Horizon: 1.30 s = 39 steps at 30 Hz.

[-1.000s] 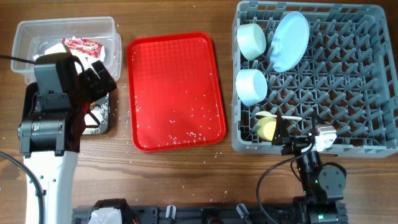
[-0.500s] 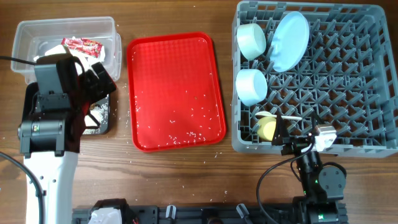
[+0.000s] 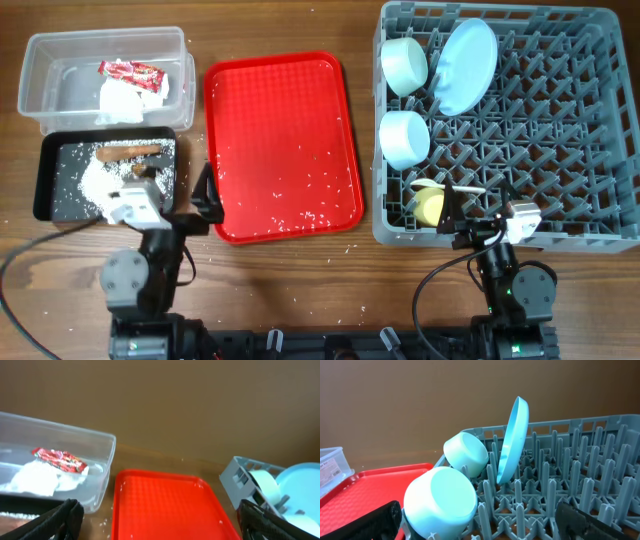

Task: Sort waste into correct bins and load items into the dishwasher rack

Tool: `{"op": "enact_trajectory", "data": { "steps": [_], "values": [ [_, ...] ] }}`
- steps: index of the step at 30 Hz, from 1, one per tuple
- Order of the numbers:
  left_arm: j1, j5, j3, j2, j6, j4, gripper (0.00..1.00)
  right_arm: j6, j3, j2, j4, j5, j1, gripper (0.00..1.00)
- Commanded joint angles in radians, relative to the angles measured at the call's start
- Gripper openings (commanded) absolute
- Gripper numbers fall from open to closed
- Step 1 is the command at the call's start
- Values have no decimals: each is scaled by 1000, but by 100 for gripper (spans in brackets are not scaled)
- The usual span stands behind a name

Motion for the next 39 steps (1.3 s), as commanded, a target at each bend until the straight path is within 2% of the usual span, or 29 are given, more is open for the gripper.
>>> {"op": "enact_trajectory", "data": {
  "steps": [1, 11, 16, 39],
  "values": [
    [-17, 14, -121, -126, 23, 18, 100, 14, -2, -9, 4, -13, -3, 100],
    [-24, -1, -275, -314, 23, 15, 100, 14, -2, -9, 4, -13, -3, 100],
    [-24, 1, -275, -317, 18, -43, 100, 14, -2, -9, 4, -13, -3, 100],
    [-24, 11, -275, -317, -7, -38, 100, 14, -2, -9, 4, -13, -3, 100]
  ]
}}
